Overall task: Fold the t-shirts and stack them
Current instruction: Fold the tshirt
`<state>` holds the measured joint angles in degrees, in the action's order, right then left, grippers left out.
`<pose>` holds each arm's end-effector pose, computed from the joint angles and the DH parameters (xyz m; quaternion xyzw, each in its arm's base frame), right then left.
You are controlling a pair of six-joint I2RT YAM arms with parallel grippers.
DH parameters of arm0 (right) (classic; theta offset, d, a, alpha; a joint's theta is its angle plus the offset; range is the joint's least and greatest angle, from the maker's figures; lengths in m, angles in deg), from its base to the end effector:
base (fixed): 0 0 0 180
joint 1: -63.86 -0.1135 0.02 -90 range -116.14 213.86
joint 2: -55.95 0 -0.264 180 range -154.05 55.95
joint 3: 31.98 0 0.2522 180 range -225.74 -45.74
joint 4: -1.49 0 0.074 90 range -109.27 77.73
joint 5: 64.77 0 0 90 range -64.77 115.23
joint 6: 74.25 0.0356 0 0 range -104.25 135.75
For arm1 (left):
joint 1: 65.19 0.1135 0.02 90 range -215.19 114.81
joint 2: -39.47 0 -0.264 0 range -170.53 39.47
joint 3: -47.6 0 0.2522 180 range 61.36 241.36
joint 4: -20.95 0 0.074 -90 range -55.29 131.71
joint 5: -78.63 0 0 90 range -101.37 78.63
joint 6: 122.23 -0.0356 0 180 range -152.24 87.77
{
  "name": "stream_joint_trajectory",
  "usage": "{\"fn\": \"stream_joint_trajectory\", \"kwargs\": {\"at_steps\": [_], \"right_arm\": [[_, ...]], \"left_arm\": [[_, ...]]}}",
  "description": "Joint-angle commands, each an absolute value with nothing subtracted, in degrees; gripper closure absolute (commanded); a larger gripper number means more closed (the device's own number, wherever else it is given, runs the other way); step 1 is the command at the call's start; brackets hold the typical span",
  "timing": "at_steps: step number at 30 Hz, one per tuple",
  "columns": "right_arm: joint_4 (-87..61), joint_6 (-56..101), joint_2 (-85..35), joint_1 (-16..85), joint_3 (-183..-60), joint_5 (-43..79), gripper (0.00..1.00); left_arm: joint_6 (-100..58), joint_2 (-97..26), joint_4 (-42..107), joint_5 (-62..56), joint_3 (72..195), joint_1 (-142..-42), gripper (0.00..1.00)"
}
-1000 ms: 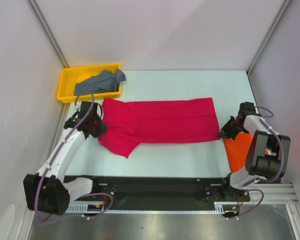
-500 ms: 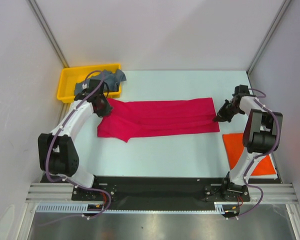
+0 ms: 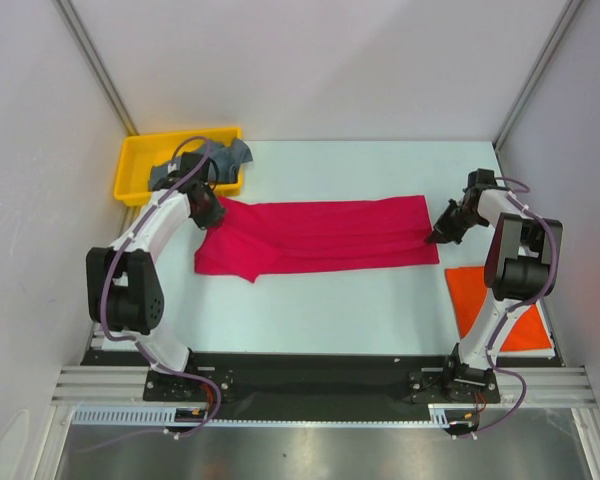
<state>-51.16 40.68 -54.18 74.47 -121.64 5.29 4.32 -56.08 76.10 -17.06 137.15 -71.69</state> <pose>0.3741 -0.0577 0.1703 0.2731 0.9355 0.1879 0.1221 0.3473 -0.0360 0.2541 -0.2627 0.9310 -0.0466 0.2491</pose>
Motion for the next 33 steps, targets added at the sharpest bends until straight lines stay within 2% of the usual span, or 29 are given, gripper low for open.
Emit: {"fn": "stream_joint_trajectory", "kwargs": {"at_steps": [1,33], "right_arm": [[-51.38,40.44,-55.84,74.93,-124.14,6.07,1.00],[-51.20,43.08,-59.80,75.28,-129.50,7.65,1.00]], "left_arm": [[2.57,-57.55,75.14,-16.47,141.42,-71.08,1.00],[1.16,-66.00,76.11,-14.45,147.40,-68.09,1.00]]}}
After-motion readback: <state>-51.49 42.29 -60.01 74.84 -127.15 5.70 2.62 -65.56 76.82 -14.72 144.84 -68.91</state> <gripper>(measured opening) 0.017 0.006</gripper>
